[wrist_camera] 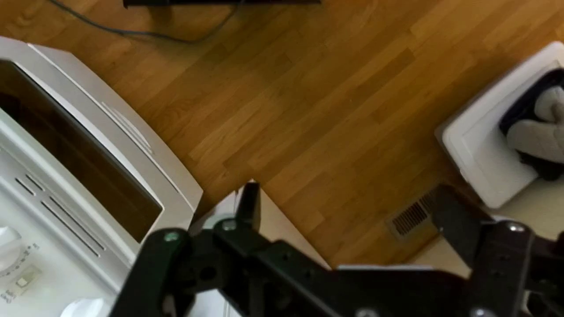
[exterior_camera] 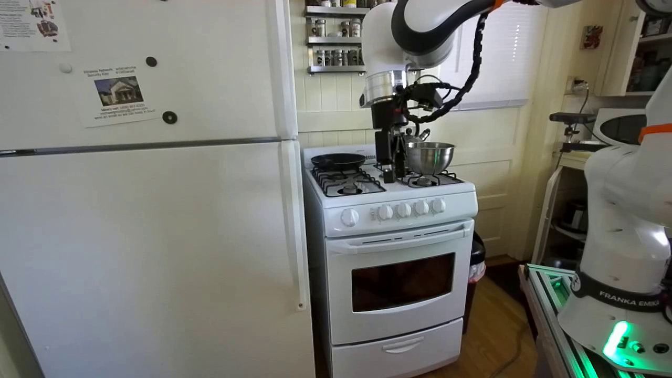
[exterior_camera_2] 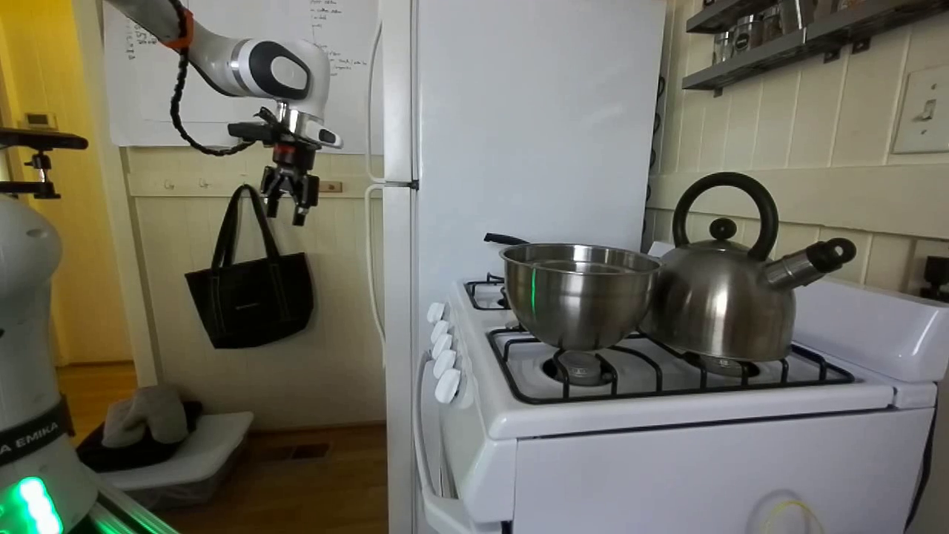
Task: Open the bottom fridge door.
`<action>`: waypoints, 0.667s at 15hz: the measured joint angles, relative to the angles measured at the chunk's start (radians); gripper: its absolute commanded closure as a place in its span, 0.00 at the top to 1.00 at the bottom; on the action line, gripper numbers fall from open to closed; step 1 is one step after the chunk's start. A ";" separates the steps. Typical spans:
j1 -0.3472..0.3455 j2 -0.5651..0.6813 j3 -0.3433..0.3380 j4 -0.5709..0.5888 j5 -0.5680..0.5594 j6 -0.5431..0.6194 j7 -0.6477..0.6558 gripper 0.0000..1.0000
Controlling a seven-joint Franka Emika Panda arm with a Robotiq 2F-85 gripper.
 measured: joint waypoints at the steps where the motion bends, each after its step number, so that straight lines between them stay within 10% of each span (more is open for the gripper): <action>1: -0.004 0.000 -0.008 -0.005 0.015 0.060 -0.002 1.00; 10: -0.032 0.063 -0.129 -0.077 0.199 0.489 -0.203 1.00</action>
